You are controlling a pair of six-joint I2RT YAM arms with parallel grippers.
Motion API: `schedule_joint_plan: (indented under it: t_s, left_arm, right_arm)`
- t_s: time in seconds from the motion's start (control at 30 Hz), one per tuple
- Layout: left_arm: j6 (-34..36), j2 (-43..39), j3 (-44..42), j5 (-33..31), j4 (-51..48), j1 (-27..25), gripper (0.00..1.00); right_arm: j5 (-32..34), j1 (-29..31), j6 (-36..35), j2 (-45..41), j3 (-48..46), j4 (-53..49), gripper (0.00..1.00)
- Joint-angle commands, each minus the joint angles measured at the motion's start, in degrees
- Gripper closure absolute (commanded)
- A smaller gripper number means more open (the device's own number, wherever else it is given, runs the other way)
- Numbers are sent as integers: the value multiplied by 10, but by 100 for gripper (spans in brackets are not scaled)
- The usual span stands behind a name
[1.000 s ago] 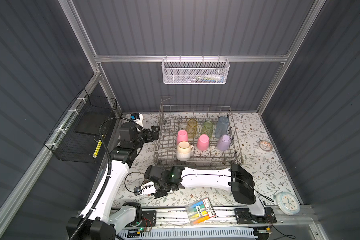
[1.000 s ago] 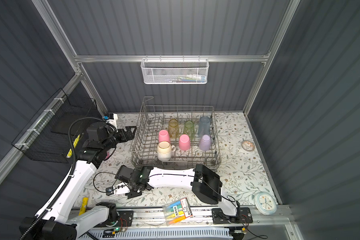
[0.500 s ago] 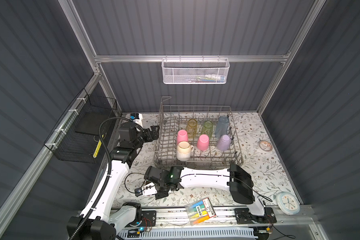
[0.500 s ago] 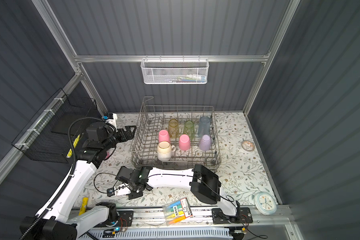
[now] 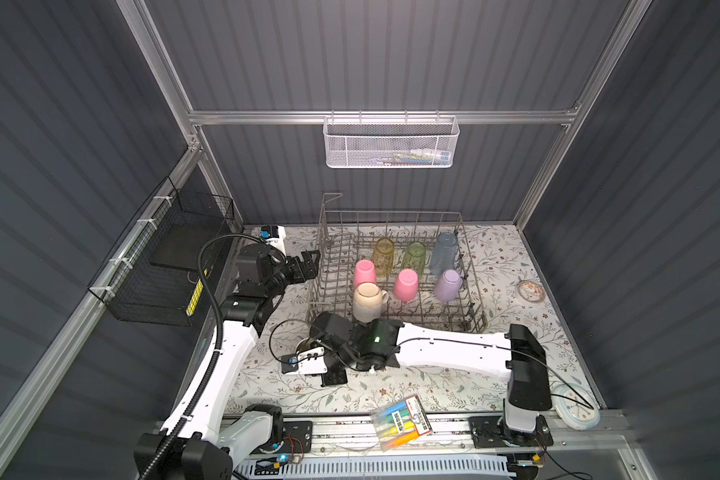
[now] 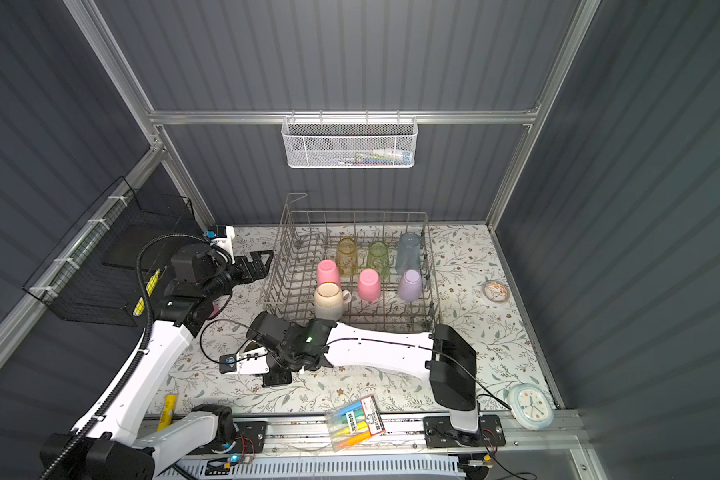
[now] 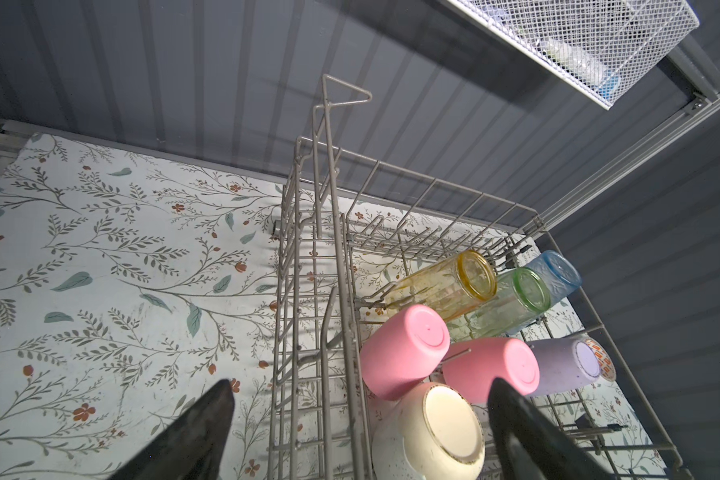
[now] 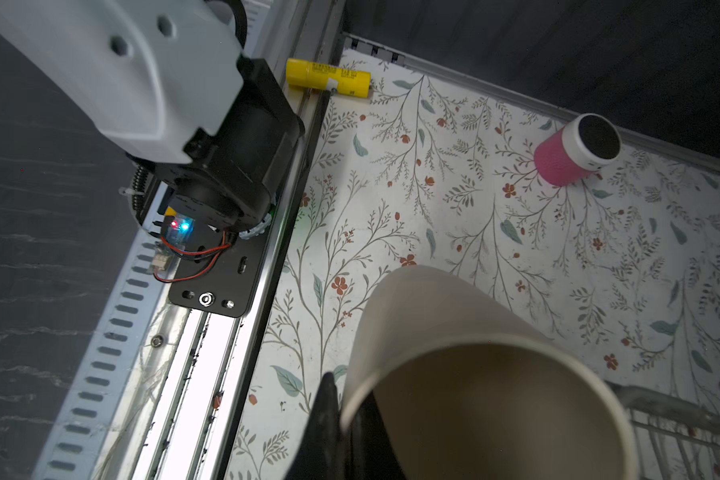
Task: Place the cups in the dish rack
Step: 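Lift the beige paper cup with the right gripper toward the left gripper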
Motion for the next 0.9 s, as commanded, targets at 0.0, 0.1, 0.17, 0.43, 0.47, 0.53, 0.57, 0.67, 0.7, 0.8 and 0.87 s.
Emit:
schedule_joint_plan:
  t_s: [0.0, 0.1, 0.17, 0.43, 0.47, 0.53, 0.57, 0.67, 0.7, 0.8, 0.87]
  left_arm:
    - [-3, -14, -12, 34, 26, 3, 5]
    - [-5, -21, -19, 59, 44, 3, 5]
    - [-4, -26, -25, 83, 58, 3, 4]
    - [-7, -36, -38, 166, 103, 3, 4]
    - [-8, -37, -42, 176, 114, 3, 3]
    - [-13, -37, -46, 199, 134, 3, 3]
    - [-16, -36, -48, 209, 140, 3, 3]
    - [-26, -31, -53, 251, 167, 3, 3]
    - [-32, -30, -57, 270, 183, 3, 3]
    - [-54, -28, -70, 313, 233, 3, 3]
    - [-67, -28, -80, 342, 267, 3, 3]
  right_arm:
    - [-64, -32, 49, -46, -32, 54, 100]
    - [-110, -64, 91, -88, -70, 97, 100]
    - [-145, -93, 124, -117, -101, 131, 100]
    - [-232, -189, 241, -229, -216, 253, 100]
    - [-241, -196, 252, -240, -228, 265, 100]
    - [-275, -222, 291, -263, -257, 310, 100]
    - [-288, -233, 310, -271, -270, 332, 100]
    - [-325, -264, 364, -296, -303, 392, 100]
    - [-335, -274, 382, -303, -313, 413, 100]
    - [-365, -306, 438, -319, -342, 474, 100]
    - [-382, -331, 488, -326, -366, 532, 100]
